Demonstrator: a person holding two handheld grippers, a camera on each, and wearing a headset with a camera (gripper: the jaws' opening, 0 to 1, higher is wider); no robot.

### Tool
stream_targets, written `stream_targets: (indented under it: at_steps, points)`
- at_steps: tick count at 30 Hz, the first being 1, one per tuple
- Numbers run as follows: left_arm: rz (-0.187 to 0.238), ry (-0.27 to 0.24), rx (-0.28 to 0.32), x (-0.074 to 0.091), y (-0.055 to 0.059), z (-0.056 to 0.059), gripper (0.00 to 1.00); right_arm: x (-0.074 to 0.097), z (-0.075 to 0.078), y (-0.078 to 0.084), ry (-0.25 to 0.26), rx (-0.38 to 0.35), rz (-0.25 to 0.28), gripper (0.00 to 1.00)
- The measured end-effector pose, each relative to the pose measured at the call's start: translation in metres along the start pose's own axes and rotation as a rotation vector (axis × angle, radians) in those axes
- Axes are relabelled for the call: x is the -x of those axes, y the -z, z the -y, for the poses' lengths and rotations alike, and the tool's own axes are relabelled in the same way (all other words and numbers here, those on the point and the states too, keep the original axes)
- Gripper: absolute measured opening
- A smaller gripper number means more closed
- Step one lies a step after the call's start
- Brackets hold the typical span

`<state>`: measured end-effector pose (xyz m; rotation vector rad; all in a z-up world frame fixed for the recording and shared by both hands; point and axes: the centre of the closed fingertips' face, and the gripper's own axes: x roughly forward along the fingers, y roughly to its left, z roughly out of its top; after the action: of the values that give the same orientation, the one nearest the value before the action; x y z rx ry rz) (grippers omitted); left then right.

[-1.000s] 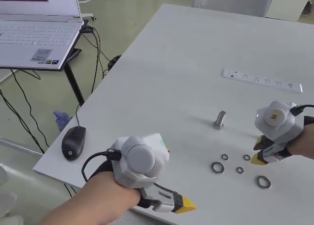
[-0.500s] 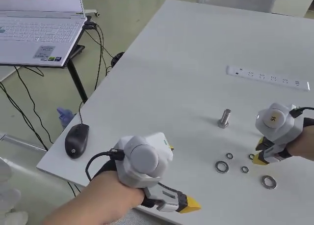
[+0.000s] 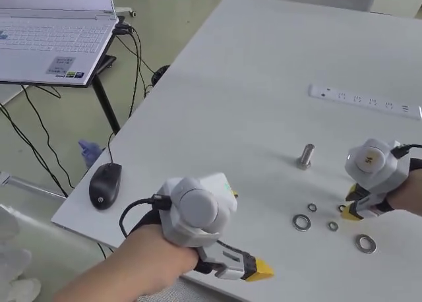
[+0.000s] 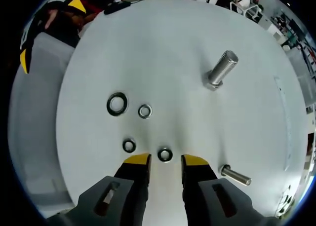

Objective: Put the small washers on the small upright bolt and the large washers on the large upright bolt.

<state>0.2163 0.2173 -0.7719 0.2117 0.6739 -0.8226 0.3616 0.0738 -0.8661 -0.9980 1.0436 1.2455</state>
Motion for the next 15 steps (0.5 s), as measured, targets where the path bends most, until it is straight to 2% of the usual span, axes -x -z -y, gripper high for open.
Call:
stream_targets:
  at_steps: [15]
  points:
    - [0.001,-0.001,-0.001,0.0005,-0.0001,0.0004,0.84,-0.0010,-0.0001,0.0022,0.004,0.002,-0.008,0.26]
